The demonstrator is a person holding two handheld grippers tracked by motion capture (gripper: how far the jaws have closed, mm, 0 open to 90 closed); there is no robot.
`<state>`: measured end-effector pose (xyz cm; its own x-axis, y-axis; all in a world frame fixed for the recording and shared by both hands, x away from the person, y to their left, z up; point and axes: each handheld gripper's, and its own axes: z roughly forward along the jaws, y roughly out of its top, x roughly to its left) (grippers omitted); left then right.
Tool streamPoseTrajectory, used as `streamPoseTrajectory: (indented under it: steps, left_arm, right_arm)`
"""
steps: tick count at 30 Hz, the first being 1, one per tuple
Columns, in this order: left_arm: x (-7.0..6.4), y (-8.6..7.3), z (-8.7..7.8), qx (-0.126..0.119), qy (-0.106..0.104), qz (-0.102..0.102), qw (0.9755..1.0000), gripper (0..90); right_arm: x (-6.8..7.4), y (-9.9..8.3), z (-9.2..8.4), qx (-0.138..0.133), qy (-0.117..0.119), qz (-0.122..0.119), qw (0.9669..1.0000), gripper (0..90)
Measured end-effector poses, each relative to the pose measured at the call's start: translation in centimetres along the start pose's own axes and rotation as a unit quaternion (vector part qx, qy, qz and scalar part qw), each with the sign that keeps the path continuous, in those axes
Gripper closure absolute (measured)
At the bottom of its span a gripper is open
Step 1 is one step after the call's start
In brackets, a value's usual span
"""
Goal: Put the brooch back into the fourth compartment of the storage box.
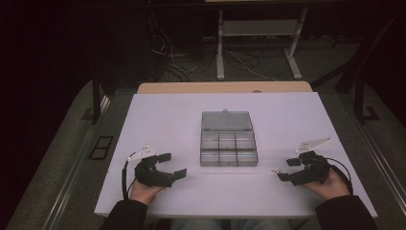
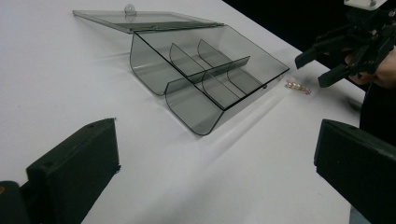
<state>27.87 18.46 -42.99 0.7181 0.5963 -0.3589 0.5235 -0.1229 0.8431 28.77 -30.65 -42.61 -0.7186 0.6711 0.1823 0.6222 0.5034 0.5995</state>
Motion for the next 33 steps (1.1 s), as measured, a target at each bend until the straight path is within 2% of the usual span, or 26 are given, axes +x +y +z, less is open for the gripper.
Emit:
streamPoseTrajectory:
  steps: [5,13,20,29,33]
  left_arm:
    - [0.3,-0.1,0.1,0.006,0.001,0.002,1.0000,0.0]
    - [0.3,-0.1,0.0,0.002,0.004,0.002,1.0000,0.0]
    - [0.3,-0.1,0.0,0.002,0.003,0.003,1.0000,0.0]
    - [0.2,-0.1,0.0,0.002,0.003,0.004,1.0000,0.0]
    - [0.1,-0.2,0.2,0.006,0.000,0.005,1.0000,0.0]
  right_arm:
    - [-0.1,-0.6,0.2,0.006,0.000,0.007,1.0000,46.4]
    - [0.1,-0.9,0.9,0.017,-0.008,0.005,0.9998,63.1]
    - [0.3,-0.9,1.1,0.019,-0.022,-0.003,0.9996,67.9]
    - [0.8,-0.8,1.2,0.030,-0.055,-0.024,0.9978,80.0]
    - [0.6,-0.6,1.1,0.039,-0.037,-0.015,0.9984,80.7]
